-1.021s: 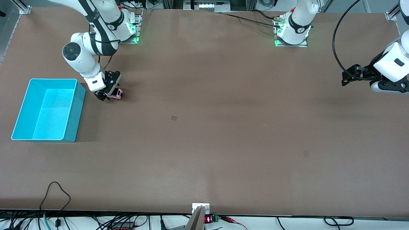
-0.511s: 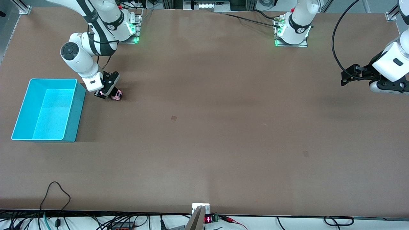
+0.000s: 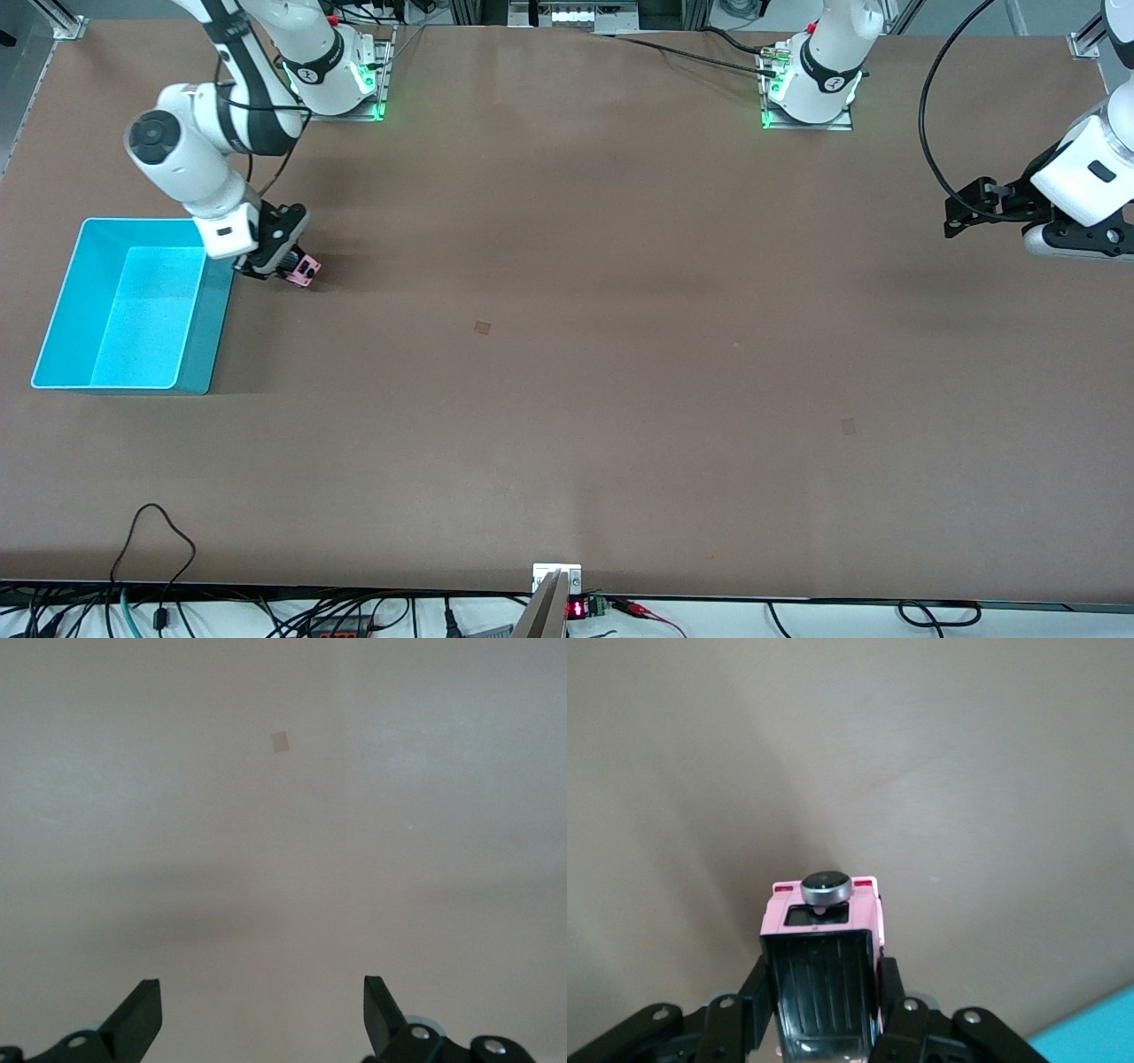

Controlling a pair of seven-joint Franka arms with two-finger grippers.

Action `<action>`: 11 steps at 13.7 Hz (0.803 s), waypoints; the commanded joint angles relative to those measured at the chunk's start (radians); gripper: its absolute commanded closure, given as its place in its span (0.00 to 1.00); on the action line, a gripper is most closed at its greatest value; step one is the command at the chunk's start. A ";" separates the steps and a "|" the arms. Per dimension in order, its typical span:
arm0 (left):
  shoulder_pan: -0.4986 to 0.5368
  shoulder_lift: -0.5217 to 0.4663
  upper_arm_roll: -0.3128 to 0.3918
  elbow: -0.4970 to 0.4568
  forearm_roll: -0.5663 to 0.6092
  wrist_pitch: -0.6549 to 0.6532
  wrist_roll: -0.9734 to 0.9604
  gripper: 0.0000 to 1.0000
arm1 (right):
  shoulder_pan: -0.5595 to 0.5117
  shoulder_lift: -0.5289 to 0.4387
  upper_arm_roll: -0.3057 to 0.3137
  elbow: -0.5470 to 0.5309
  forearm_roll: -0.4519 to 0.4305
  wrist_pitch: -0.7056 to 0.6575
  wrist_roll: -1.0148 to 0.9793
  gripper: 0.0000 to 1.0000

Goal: Wind and store pink jeep toy
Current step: 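Lift the jeep with the right gripper and lower it into the blue box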

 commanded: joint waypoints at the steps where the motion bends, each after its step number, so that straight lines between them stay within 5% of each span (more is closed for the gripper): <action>1: 0.000 0.016 -0.002 0.033 -0.010 -0.023 0.019 0.00 | -0.017 -0.009 -0.041 0.095 0.007 -0.089 0.056 1.00; 11: -0.006 0.019 -0.002 0.036 -0.010 -0.009 0.017 0.00 | -0.184 0.081 -0.078 0.268 -0.019 -0.109 0.537 1.00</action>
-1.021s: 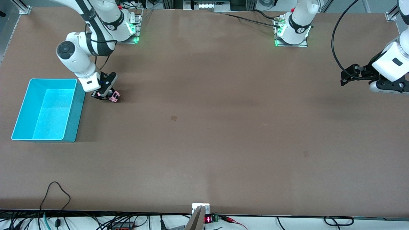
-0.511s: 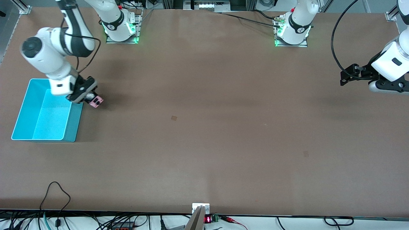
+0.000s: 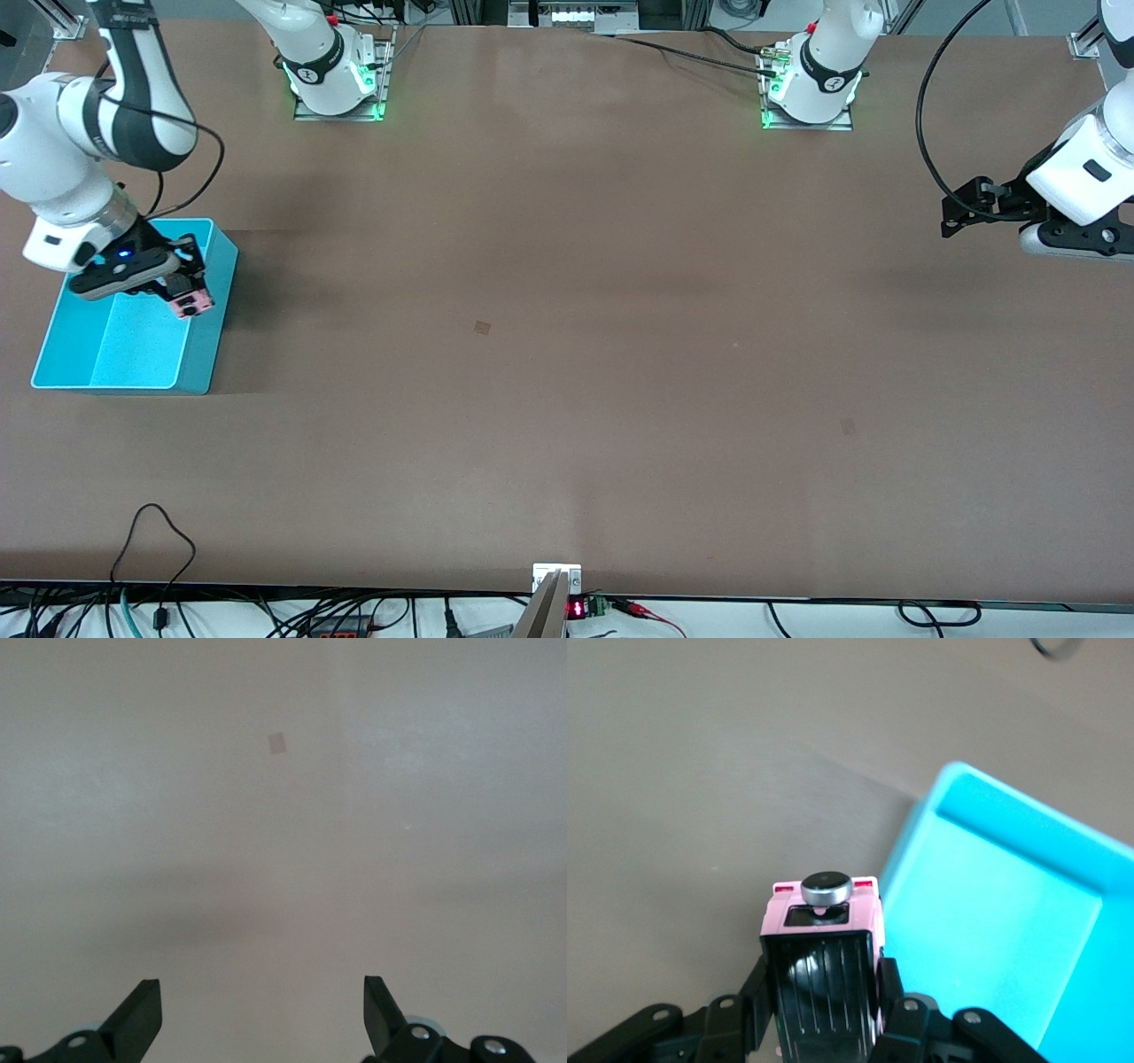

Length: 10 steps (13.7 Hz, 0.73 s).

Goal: Wind and store pink jeep toy
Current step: 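Lift the jeep with the right gripper and lower it into the blue box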

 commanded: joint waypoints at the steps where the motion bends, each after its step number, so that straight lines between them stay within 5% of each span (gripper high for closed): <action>1: -0.004 0.018 0.001 0.037 -0.008 -0.010 0.015 0.00 | -0.055 0.051 0.010 0.042 -0.013 -0.029 0.142 1.00; 10: -0.018 0.018 -0.003 0.037 -0.013 0.000 0.015 0.00 | -0.207 0.195 0.010 0.073 -0.032 -0.022 0.227 1.00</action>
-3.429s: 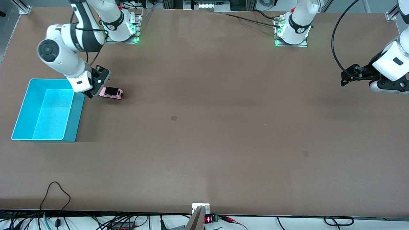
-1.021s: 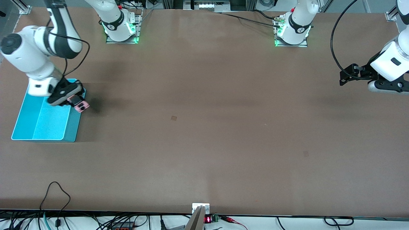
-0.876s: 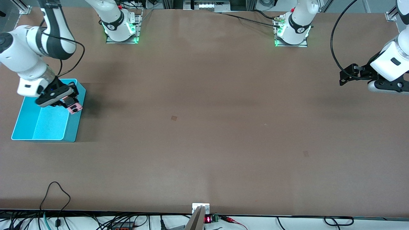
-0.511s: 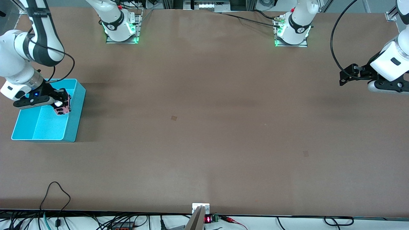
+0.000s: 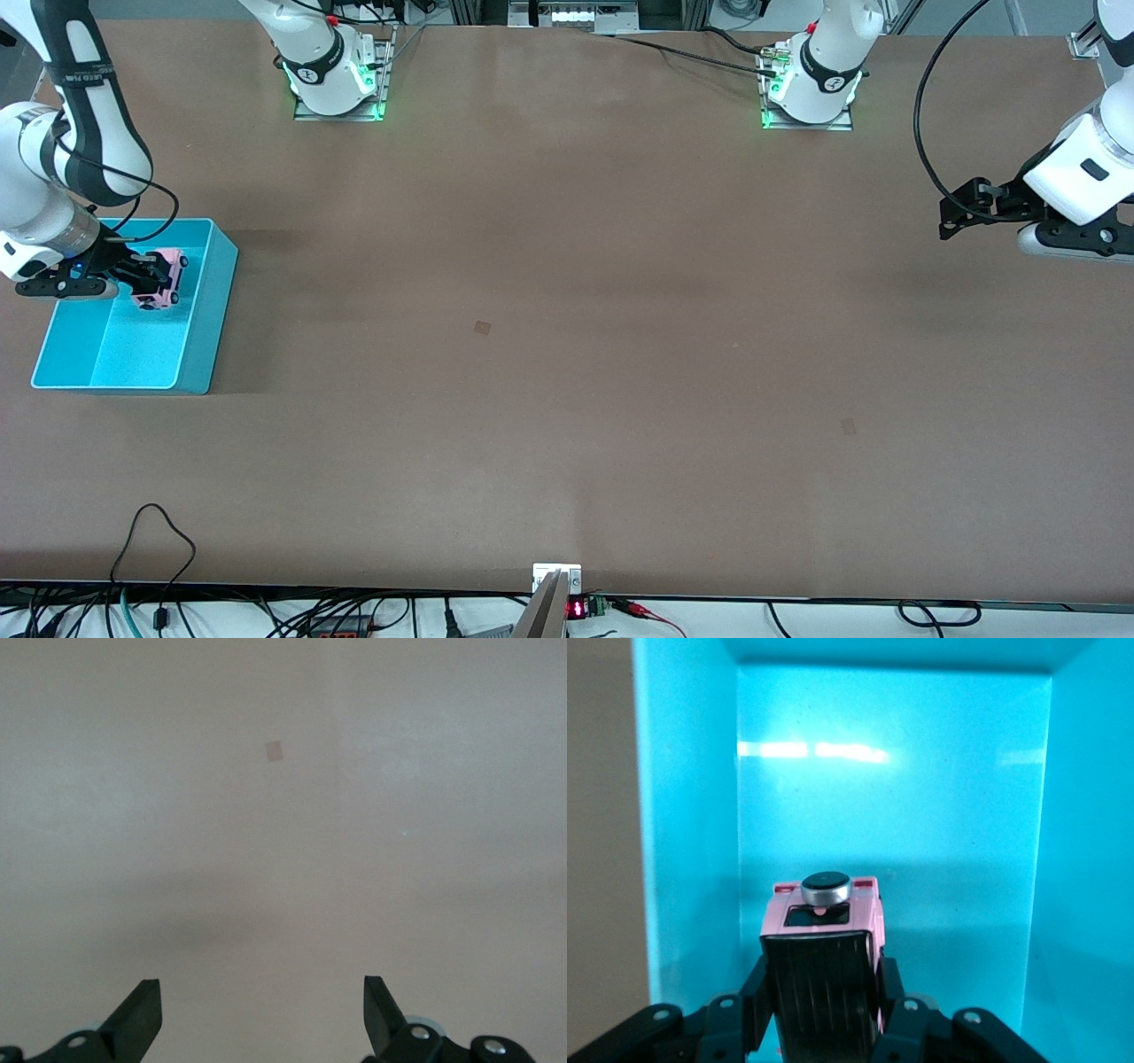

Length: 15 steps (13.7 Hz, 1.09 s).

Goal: Wind and store pink jeep toy
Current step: 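Lift the jeep with the right gripper and lower it into the blue box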

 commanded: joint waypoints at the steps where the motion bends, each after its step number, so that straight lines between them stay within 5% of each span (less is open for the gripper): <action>1: -0.011 0.018 -0.005 0.034 -0.013 -0.014 0.017 0.00 | -0.042 0.045 0.014 0.025 -0.017 -0.010 0.039 1.00; 6: -0.010 0.016 -0.007 0.034 -0.013 -0.016 0.015 0.00 | -0.063 0.098 0.014 0.046 -0.017 -0.004 0.033 0.98; 10: -0.011 0.016 -0.007 0.034 -0.011 -0.017 0.015 0.00 | -0.068 0.106 0.016 0.066 -0.014 -0.004 0.022 0.10; 11: -0.011 0.016 -0.007 0.034 -0.011 -0.017 0.014 0.00 | -0.063 0.102 0.016 0.071 -0.016 -0.004 0.021 0.00; 15: -0.011 0.013 -0.010 0.034 -0.011 -0.035 0.015 0.00 | -0.034 0.053 0.037 0.126 -0.017 -0.062 0.021 0.00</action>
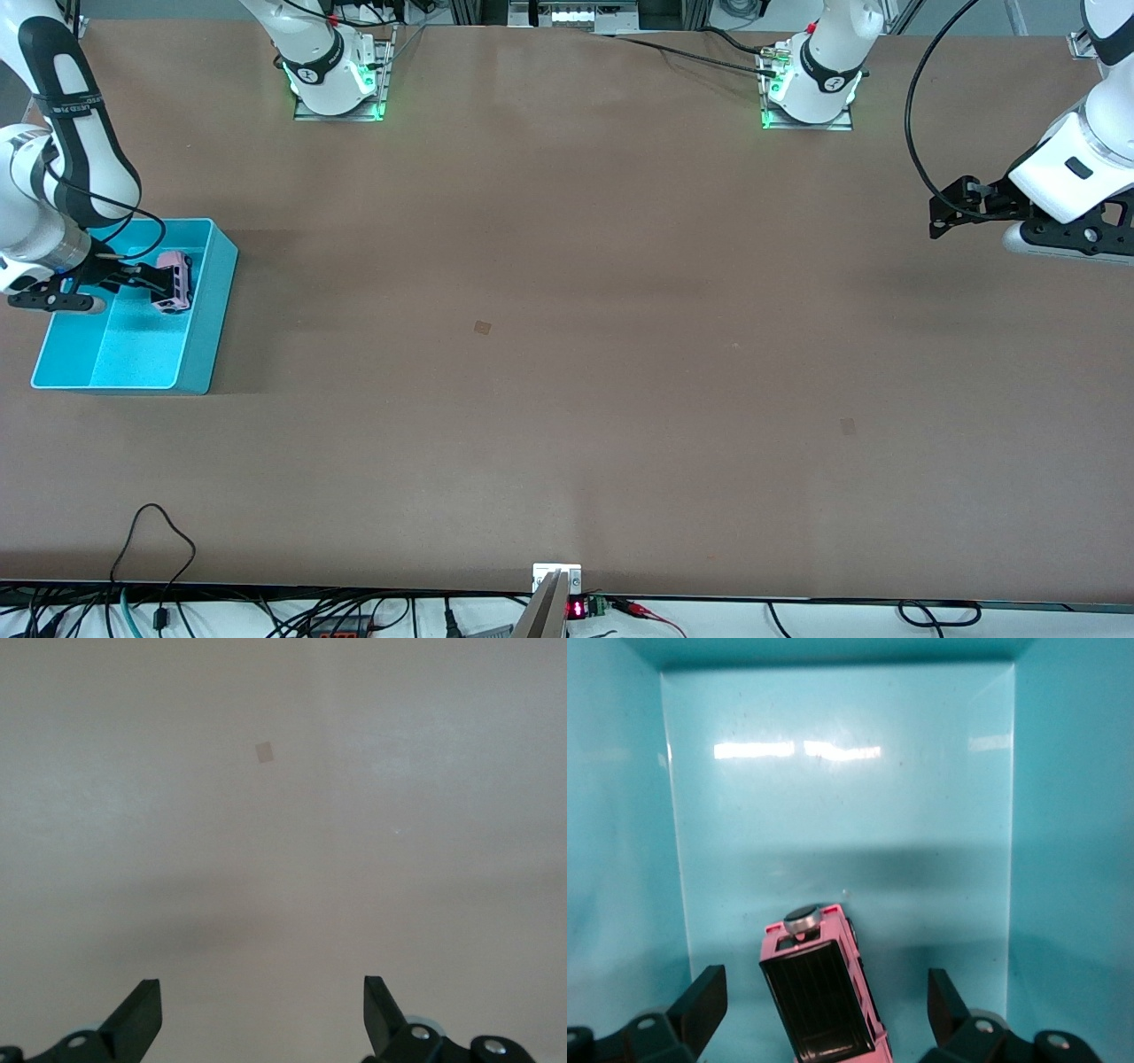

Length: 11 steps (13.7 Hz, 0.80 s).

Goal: Wind and store pink jeep toy
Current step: 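Open the right gripper to release the jeep inside the box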

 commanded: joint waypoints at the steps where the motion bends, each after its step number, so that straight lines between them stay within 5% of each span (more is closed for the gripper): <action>1: -0.002 0.012 0.000 0.035 -0.010 -0.059 0.017 0.00 | 0.034 -0.059 0.021 0.058 -0.015 -0.115 0.003 0.00; 5: -0.002 0.013 0.000 0.046 -0.010 -0.069 0.017 0.00 | 0.115 -0.100 0.023 0.203 -0.015 -0.331 -0.009 0.00; 11: -0.002 0.012 0.000 0.046 -0.010 -0.070 0.017 0.00 | 0.197 -0.187 0.026 0.258 0.025 -0.423 0.003 0.00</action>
